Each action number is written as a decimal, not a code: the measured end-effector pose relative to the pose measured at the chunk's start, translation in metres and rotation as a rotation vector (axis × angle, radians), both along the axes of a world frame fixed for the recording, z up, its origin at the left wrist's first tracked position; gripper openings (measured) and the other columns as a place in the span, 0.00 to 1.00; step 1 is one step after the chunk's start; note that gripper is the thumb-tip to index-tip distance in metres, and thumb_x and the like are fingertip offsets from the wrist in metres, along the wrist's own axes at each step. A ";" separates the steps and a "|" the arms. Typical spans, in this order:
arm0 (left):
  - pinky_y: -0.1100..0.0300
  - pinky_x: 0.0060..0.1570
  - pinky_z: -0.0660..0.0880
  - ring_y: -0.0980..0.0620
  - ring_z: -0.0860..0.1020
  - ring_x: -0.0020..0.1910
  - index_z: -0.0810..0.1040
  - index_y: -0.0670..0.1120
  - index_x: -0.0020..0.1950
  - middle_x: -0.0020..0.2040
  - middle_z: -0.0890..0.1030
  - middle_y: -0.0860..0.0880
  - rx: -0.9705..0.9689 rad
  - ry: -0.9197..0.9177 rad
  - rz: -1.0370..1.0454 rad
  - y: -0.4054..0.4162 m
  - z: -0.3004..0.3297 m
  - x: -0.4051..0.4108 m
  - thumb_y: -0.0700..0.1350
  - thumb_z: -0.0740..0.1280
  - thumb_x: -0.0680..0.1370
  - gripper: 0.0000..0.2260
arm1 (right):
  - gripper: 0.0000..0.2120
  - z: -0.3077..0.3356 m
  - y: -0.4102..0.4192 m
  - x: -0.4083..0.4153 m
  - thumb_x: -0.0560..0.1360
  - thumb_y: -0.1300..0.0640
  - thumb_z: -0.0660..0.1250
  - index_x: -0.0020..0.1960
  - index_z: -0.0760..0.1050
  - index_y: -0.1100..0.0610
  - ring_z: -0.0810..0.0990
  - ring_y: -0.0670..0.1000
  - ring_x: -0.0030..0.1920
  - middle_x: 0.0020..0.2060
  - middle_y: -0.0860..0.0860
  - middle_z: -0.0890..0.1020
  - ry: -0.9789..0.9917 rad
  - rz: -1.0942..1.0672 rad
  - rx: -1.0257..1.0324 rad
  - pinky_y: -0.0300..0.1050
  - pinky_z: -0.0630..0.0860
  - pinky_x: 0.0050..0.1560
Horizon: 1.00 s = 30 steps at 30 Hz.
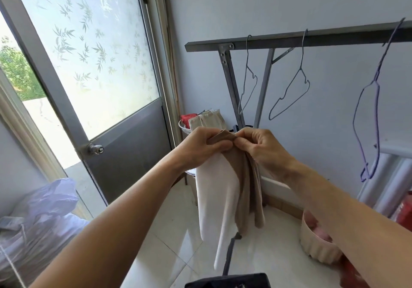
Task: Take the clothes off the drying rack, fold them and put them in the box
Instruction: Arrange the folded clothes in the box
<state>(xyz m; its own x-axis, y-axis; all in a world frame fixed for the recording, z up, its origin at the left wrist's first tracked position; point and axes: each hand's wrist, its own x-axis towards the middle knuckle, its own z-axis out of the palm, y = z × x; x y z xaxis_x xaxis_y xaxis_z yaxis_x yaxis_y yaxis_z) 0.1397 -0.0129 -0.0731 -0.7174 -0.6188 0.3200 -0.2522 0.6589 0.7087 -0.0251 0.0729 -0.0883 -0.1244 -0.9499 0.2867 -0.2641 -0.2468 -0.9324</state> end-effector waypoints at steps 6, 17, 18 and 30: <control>0.41 0.56 0.75 0.43 0.80 0.49 0.83 0.45 0.52 0.47 0.84 0.45 -0.120 0.047 -0.006 -0.004 0.011 -0.009 0.52 0.66 0.78 0.13 | 0.08 -0.023 0.006 -0.013 0.72 0.66 0.64 0.46 0.77 0.56 0.74 0.45 0.35 0.36 0.54 0.78 0.202 -0.096 -0.015 0.37 0.72 0.38; 0.52 0.57 0.75 0.57 0.78 0.46 0.83 0.41 0.52 0.48 0.84 0.43 -0.117 0.116 0.029 -0.004 0.031 0.007 0.42 0.66 0.81 0.07 | 0.14 -0.080 0.006 -0.007 0.76 0.52 0.69 0.60 0.75 0.49 0.83 0.46 0.46 0.47 0.46 0.82 0.224 -0.160 0.061 0.46 0.82 0.45; 0.50 0.56 0.75 0.56 0.77 0.45 0.82 0.39 0.52 0.49 0.84 0.40 -0.118 0.121 0.034 -0.004 0.031 0.008 0.42 0.66 0.80 0.08 | 0.14 -0.082 0.004 -0.004 0.76 0.52 0.70 0.61 0.74 0.48 0.82 0.45 0.48 0.48 0.45 0.82 0.247 -0.177 0.053 0.46 0.82 0.47; 0.53 0.49 0.75 0.57 0.79 0.43 0.81 0.50 0.49 0.41 0.82 0.55 -0.323 0.031 0.207 -0.031 0.028 0.054 0.56 0.64 0.77 0.11 | 0.08 -0.066 -0.002 -0.021 0.80 0.60 0.63 0.43 0.76 0.57 0.74 0.42 0.32 0.32 0.47 0.77 -0.112 -0.336 -0.038 0.28 0.69 0.29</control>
